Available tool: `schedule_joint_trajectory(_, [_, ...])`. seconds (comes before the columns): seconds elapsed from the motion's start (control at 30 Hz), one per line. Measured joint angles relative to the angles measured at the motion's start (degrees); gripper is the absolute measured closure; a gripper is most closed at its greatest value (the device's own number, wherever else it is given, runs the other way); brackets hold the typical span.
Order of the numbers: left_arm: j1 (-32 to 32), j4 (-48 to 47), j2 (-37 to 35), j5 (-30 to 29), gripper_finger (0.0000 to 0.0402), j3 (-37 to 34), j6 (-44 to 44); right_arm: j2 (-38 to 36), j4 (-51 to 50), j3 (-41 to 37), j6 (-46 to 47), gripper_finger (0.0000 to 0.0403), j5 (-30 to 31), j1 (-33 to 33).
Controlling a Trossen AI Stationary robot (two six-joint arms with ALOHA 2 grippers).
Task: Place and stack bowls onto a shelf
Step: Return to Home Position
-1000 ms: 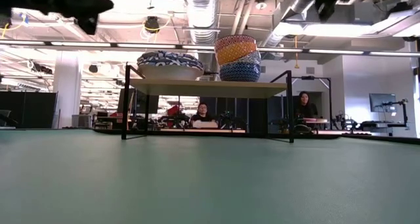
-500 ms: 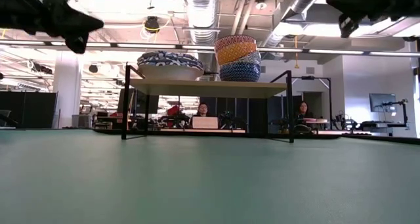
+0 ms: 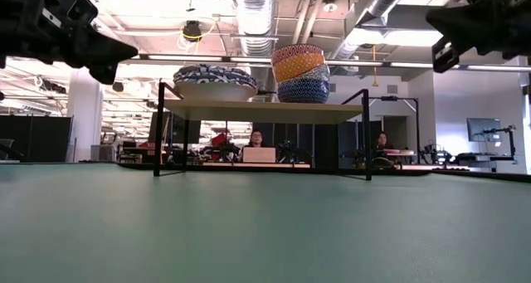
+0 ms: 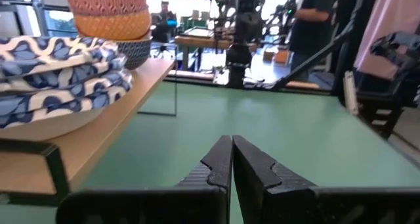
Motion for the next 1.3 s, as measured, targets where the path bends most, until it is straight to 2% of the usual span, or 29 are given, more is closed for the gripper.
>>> schedule_joint_trajectory(0.13, [0.0,-1.64,-0.02,-1.16,0.0401,0.0,2.1,-3.97,-1.02,-0.92,0.2,0.0385,0.72,-0.5])
schedule_joint_trajectory(0.3, [-0.02,-1.61,-0.04,0.55,0.0401,0.0,2.33,-9.14,-5.04,-0.92,-0.2,0.0384,0.01,-1.46])
schedule_joint_trajectory(0.43, [-0.36,-1.27,-0.04,0.62,0.0401,-0.17,2.93,-9.22,-8.89,-1.01,-1.73,0.0384,-0.11,-1.72])
schedule_joint_trajectory(0.53, [-1.37,3.77,-0.21,0.18,0.0401,-3.07,1.29,-8.96,-10.74,-0.96,-1.79,0.0384,-0.14,-1.77])
schedule_joint_trajectory(0.63, [-3.33,10.28,-0.24,-3.38,0.0401,-6.63,-3.19,-9.19,-9.93,-0.96,-1.41,0.0384,-0.14,-1.6])
schedule_joint_trajectory(0.87, [-11.28,10.67,-0.63,-11.65,0.0401,-6.62,-1.47,-9.21,-10.66,-0.94,-1.8,0.0383,-0.16,0.73])
schedule_joint_trajectory(0.97, [-16.57,9.66,-0.61,-17.9,0.0401,-6.64,-2.29,-9.21,-10.68,-0.94,-3.74,0.0383,-0.18,2.26])
schedule_joint_trajectory(1.1, [-22.55,8.51,-0.61,-24.12,0.0401,-6.67,2.39,-9.24,-10.0,-3.17,-4.92,0.0383,2.32,3.68])
schedule_joint_trajectory(1.2, [-24.25,6.59,-0.95,-27.61,0.0401,-6.69,4.31,-9.06,-9.52,-5.35,-2.5,0.0383,4.06,3.9])
schedule_joint_trajectory(1.3, [-24.55,6.71,-1.22,-27.99,0.0401,-6.71,4.67,-9.3,-9.58,-5.12,-4.22,0.0382,4.3,3.87])
